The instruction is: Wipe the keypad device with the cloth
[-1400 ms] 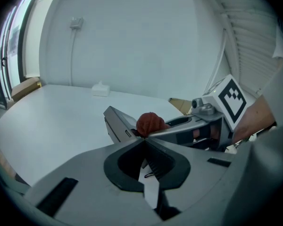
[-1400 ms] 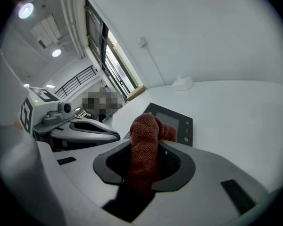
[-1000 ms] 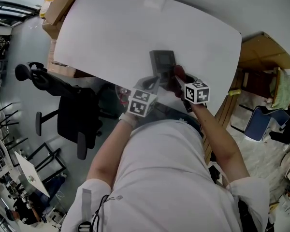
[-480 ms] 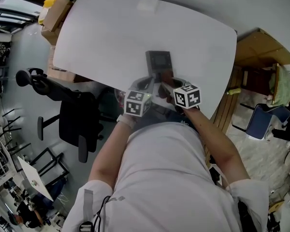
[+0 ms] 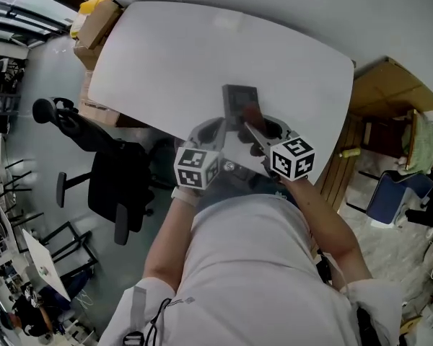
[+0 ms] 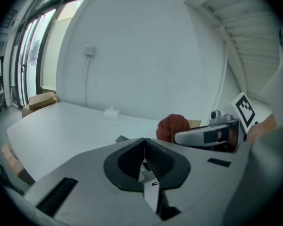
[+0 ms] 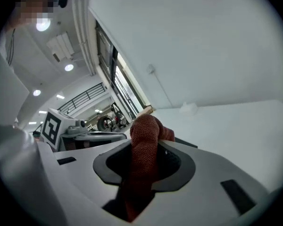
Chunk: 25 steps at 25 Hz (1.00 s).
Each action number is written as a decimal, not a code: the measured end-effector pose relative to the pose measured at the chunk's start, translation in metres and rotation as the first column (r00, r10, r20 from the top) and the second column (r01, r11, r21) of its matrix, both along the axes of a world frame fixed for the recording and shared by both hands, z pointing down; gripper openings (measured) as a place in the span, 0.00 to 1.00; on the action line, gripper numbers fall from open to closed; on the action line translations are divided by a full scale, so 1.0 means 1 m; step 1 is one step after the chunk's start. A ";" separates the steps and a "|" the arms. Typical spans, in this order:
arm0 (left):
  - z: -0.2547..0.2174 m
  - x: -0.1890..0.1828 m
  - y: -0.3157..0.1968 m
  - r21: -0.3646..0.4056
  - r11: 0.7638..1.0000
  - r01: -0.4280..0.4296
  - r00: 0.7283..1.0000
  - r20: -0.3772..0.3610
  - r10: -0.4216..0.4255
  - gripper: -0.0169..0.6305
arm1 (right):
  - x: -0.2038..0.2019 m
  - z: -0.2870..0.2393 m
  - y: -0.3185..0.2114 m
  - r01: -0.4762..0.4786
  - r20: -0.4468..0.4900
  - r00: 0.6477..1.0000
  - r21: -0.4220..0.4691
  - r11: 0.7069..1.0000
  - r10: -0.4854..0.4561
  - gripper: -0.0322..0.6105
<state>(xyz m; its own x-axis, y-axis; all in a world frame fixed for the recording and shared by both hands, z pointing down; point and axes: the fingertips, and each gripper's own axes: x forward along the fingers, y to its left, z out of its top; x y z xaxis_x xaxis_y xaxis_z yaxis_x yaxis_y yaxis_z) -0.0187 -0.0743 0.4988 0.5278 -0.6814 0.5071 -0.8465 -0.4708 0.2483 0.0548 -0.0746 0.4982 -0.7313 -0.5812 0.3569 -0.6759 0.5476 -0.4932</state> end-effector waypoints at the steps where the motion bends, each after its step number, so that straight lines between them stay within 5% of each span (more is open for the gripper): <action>1: -0.008 -0.002 0.000 0.018 1.000 0.003 1.000 -0.015 -0.003 0.04 | 0.000 -0.008 0.001 -0.004 -0.018 1.000 0.032 0.999 0.005 0.24; 12: -0.091 -0.047 0.024 0.215 0.970 -0.113 0.987 -0.089 0.135 0.04 | -0.003 -0.081 0.033 -0.233 -0.030 0.970 0.182 0.955 0.242 0.24; 18: -0.102 -0.078 0.057 0.216 0.959 -0.183 0.962 -0.159 0.220 0.04 | -0.027 -0.115 0.077 -0.346 -0.018 0.933 0.242 0.907 0.361 0.24; 25: -0.116 -0.093 0.096 0.251 0.933 -0.259 0.934 -0.180 0.308 0.04 | -0.046 -0.134 0.138 -0.384 -0.055 0.909 0.273 0.882 0.413 0.24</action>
<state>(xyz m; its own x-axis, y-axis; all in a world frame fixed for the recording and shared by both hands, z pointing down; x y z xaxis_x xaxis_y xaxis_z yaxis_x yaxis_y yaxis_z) -0.1121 0.0217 0.3827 0.7942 -0.5680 0.2158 -0.6076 -0.7468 0.2704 0.0092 0.0632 0.3645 -0.3839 -0.8957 0.2243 -0.9044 0.3158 -0.2870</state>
